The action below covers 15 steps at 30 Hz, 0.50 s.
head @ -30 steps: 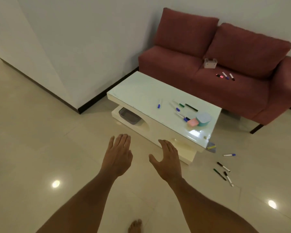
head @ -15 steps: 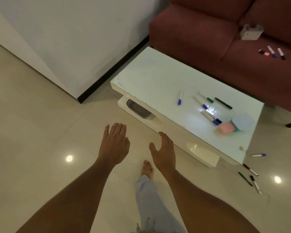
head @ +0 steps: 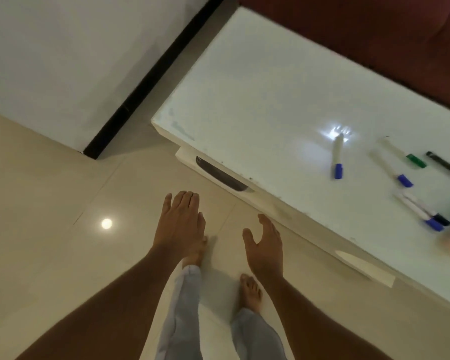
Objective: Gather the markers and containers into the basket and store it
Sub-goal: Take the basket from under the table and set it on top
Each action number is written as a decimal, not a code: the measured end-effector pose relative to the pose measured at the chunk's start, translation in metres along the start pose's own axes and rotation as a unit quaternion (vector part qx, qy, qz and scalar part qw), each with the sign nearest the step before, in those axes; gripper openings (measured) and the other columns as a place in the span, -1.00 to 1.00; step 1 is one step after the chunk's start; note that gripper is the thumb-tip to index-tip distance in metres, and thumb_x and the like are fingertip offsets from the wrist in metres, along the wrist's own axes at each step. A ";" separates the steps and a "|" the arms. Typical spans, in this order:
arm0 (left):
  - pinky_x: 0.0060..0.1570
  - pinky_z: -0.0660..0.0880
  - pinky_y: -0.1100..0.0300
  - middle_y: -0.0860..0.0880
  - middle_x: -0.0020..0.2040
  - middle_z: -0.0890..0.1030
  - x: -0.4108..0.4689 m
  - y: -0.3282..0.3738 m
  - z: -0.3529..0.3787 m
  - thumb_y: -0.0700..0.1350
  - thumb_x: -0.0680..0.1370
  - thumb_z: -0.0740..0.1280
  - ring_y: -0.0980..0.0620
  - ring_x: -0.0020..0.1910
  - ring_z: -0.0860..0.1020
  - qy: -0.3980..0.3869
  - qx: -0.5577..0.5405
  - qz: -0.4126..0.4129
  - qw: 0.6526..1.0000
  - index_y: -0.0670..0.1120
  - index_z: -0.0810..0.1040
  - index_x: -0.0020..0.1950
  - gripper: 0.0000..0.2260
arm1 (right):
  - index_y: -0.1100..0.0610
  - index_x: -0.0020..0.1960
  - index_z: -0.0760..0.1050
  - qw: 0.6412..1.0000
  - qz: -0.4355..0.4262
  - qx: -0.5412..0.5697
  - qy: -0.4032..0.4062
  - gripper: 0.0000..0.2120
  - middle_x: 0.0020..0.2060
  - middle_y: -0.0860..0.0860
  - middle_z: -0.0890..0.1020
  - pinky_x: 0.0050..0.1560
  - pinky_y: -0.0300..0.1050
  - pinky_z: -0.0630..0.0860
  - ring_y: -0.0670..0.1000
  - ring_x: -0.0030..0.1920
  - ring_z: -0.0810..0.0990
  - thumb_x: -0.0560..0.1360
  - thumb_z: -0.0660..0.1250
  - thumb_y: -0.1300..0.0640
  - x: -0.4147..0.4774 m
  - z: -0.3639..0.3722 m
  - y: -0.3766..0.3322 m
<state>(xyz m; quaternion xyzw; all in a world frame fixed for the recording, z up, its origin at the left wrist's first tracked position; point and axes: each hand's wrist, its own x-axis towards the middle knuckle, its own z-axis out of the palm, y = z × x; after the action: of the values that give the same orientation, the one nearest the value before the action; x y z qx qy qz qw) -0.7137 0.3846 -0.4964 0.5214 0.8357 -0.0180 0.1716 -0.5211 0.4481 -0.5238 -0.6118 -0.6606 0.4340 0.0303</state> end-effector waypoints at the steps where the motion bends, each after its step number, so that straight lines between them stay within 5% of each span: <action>1: 0.47 0.21 -0.11 -0.11 0.30 0.51 0.022 -0.009 0.018 -0.05 0.59 0.16 -0.09 0.35 0.41 -0.008 0.000 0.008 1.000 -0.16 0.41 0.35 -0.63 | 0.03 0.47 0.28 1.000 0.012 0.005 -0.002 -0.48 0.43 -0.03 0.39 0.40 -0.06 0.27 0.00 0.42 0.35 0.56 0.27 -0.06 0.022 0.014 0.008; 11: 0.31 0.37 -0.09 -0.18 0.28 0.48 0.214 -0.082 0.181 0.00 0.57 0.20 -0.18 0.25 0.44 -0.008 -0.081 0.006 0.997 -0.21 0.34 0.37 -0.57 | 0.10 0.40 0.33 0.990 0.119 0.070 -0.026 -0.50 0.22 0.06 0.55 0.13 -0.09 0.46 0.08 0.17 0.56 0.54 0.33 -0.07 0.206 0.141 0.082; 15: 0.32 0.37 -0.03 -0.16 0.30 0.51 0.283 -0.096 0.233 -0.04 0.57 0.15 -0.22 0.30 0.41 -0.014 -0.162 -0.021 0.986 -0.08 0.43 0.35 -0.63 | 0.24 0.26 0.48 0.974 0.181 0.131 -0.049 -0.58 0.05 0.19 0.63 0.22 0.21 0.52 0.13 0.02 0.60 0.59 0.24 -0.07 0.262 0.157 0.090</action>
<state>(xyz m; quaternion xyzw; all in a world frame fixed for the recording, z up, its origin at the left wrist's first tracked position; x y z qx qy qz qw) -0.8473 0.5368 -0.8162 0.4691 0.8357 0.1069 0.2650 -0.6059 0.5712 -0.8046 -0.6900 -0.4772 0.5443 -0.0013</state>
